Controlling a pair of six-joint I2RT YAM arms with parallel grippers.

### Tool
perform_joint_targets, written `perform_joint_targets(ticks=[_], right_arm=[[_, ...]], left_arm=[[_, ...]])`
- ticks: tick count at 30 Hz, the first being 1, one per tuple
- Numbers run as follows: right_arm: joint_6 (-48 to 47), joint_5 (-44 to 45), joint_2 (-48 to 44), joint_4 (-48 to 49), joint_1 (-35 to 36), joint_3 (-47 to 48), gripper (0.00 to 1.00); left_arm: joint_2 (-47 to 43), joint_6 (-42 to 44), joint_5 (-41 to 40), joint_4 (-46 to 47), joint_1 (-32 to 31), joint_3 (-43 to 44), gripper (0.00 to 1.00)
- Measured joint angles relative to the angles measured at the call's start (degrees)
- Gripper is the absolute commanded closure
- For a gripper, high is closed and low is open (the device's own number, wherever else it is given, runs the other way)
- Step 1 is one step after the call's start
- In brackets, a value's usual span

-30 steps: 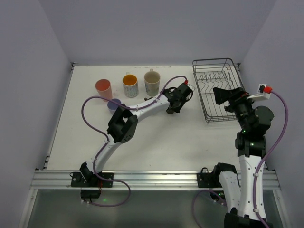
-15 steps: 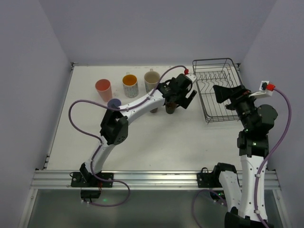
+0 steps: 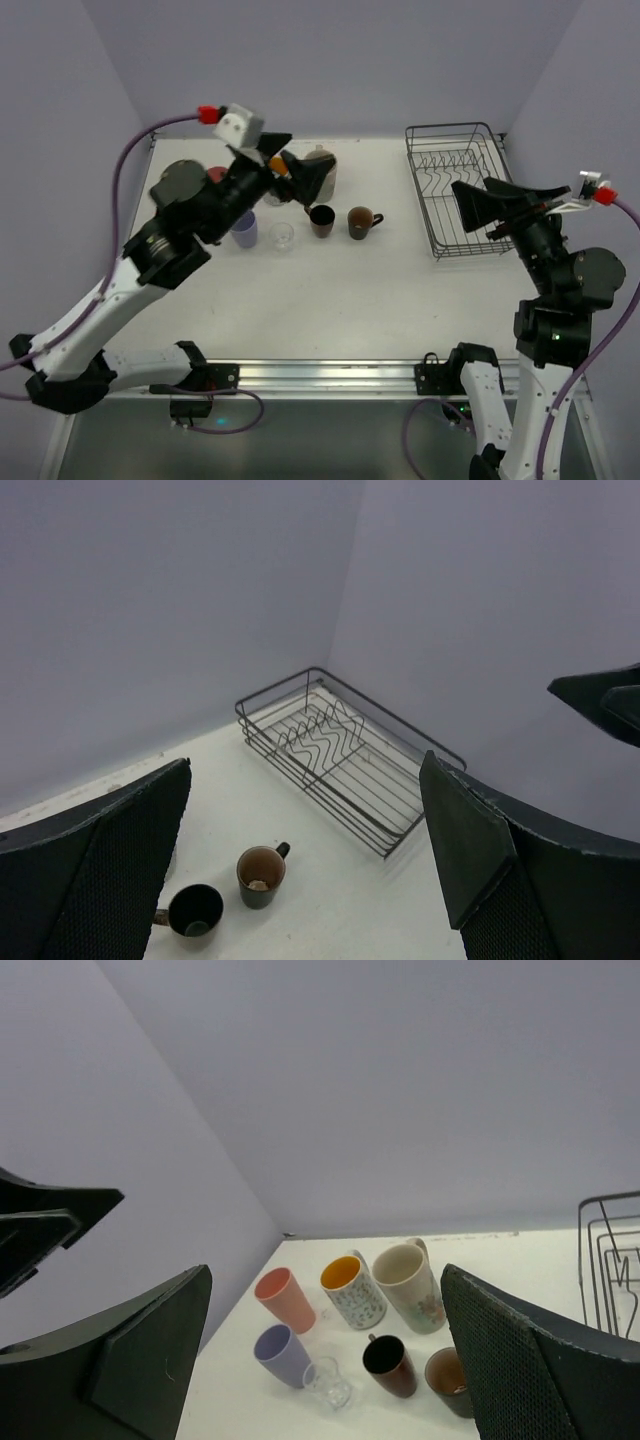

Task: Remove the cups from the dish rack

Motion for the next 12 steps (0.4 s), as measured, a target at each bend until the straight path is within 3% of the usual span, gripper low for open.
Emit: perform_joint_targets(ticks=[4, 12], right_arm=[[-0.3, -0.9, -1.9, -1.0, 0.0, 4.1, 0.01], [-0.4, -0.8, -6.1, -0.9, 0.0, 7.8, 0.01]], left_arm=[[-14.1, -0.1, -3.8, 1.8, 0.0, -8.9, 0.00], [-29.7, 0.6, -11.7, 0.5, 0.0, -15.9, 0.00]])
